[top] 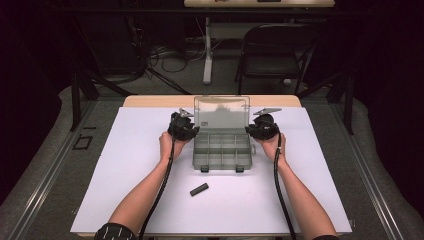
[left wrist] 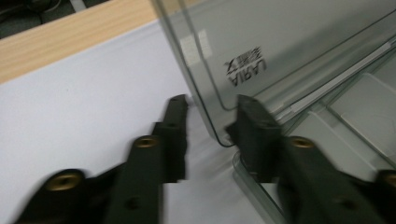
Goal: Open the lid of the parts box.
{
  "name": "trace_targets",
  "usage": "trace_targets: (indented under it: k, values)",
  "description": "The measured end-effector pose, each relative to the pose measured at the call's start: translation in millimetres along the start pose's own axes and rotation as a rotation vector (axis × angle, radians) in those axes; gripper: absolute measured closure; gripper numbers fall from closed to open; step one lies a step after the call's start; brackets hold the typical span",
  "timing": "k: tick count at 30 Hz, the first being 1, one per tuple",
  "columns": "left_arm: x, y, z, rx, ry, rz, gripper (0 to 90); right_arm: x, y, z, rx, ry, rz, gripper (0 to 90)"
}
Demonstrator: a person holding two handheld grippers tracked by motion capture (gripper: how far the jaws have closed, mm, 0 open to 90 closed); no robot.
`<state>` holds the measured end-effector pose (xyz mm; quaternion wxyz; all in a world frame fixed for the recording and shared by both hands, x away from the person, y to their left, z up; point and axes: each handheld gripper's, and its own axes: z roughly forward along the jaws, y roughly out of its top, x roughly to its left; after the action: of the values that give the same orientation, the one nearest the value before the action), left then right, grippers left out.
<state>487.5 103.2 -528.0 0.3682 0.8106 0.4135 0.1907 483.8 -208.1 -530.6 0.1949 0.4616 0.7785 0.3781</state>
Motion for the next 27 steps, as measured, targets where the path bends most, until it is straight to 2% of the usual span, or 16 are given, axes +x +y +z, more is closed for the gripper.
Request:
trace_targets:
  k: [4, 8, 9, 13, 19, 27]
  values:
    - [0.4, 2.8, -9.0, -0.027, 0.000, -0.008, 36.6, -0.5, 1.5, -7.8, -0.023, 0.007, 0.003, 58.5]
    - [0.9, 1.8, -17.4, -0.016, -0.019, 0.005, 26.3, -0.2, 1.3, -16.1, -0.032, 0.019, 0.003, 47.8]
    - [0.0, 0.3, -18.8, -0.014, -0.009, 0.015, 23.4, 0.0, 1.0, -18.6, -0.038, 0.019, 0.003, 44.1]
    - [-1.6, -5.4, -27.7, 0.015, -0.015, 0.041, 17.1, -0.2, -2.1, -28.6, -0.047, 0.044, 0.014, 35.9]
    - [-3.7, -11.7, -42.6, 0.007, -0.010, 0.055, 13.3, 1.3, -8.2, -42.8, -0.056, 0.077, 0.007, 25.6]
    - [-10.2, -22.1, -63.8, 0.022, -0.006, 0.076, 7.4, 8.9, -15.4, -57.5, -0.064, 0.123, -0.009, 17.4]
